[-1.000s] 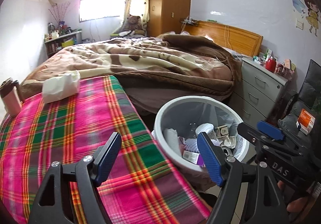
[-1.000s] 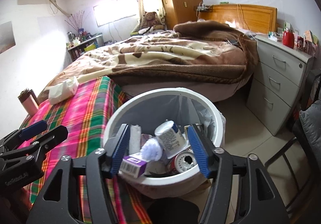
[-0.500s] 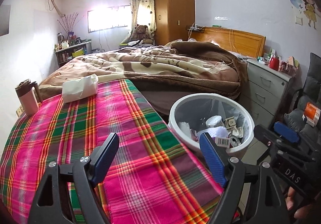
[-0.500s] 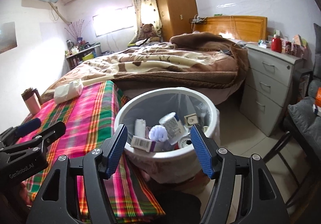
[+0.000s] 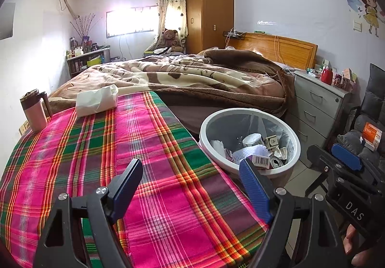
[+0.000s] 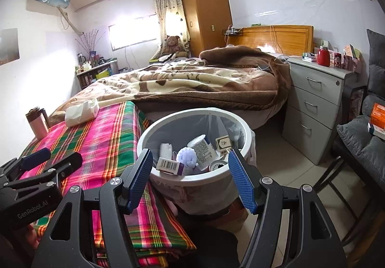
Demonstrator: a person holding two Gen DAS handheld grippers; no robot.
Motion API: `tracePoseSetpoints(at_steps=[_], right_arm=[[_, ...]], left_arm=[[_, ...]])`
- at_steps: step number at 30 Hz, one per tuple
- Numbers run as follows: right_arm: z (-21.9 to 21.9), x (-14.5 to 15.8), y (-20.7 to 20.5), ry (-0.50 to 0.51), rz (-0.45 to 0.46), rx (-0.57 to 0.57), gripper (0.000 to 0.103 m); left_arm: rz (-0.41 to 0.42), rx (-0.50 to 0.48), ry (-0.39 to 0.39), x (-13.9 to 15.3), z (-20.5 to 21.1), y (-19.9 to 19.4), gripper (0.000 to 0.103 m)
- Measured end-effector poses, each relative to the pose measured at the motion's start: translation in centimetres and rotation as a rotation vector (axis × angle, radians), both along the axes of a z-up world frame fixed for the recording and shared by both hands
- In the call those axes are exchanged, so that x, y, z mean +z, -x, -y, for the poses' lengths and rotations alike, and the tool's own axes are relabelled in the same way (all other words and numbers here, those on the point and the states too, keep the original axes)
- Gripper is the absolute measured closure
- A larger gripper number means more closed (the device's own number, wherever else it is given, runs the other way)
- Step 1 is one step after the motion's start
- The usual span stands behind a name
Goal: Collect trash
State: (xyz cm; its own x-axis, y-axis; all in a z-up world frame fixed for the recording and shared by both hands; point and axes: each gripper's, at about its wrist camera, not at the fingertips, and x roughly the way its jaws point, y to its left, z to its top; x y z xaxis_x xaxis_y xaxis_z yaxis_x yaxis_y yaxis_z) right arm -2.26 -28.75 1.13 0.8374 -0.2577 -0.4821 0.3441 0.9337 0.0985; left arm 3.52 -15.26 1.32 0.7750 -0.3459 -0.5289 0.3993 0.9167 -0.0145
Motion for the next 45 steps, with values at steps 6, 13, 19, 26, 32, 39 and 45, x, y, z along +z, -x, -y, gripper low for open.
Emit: tracePoseSetpoints(at_steps=[6,13,19,26,32,39,45], right_arm=[[-0.11,-0.02,0.20,0.001,0.000,-0.003,0.036],[-0.17,0.08,0.35,0.003,0.002,-0.004,0.036],[-0.16,0.12,0.40,0.002,0.005,-0.003,0.036],[-0.29,0.28,0.53,0.000,0.008,0.000,0.036],[-0.39,0.28,0.47,-0.002,0.005,0.000,0.036],[-0.60,0.29,0.45,0.000,0.006,0.003,0.036],[-0.63,0.31,0.44,0.001,0.004,0.003,0.036]], left_arm=[[0.000,0.002,-0.001,-0.05,0.01,0.06,0.019],[0.001,0.004,0.000,-0.04,-0.03,0.26,0.019],[0.003,0.004,0.001,0.02,-0.06,0.37,0.019],[0.005,0.005,0.002,0.09,-0.13,0.49,0.019],[0.004,0.005,0.002,0.06,-0.13,0.43,0.019],[0.005,0.007,0.003,0.30,-0.10,0.55,0.019],[0.004,0.011,0.005,0.43,-0.19,0.56,0.019]])
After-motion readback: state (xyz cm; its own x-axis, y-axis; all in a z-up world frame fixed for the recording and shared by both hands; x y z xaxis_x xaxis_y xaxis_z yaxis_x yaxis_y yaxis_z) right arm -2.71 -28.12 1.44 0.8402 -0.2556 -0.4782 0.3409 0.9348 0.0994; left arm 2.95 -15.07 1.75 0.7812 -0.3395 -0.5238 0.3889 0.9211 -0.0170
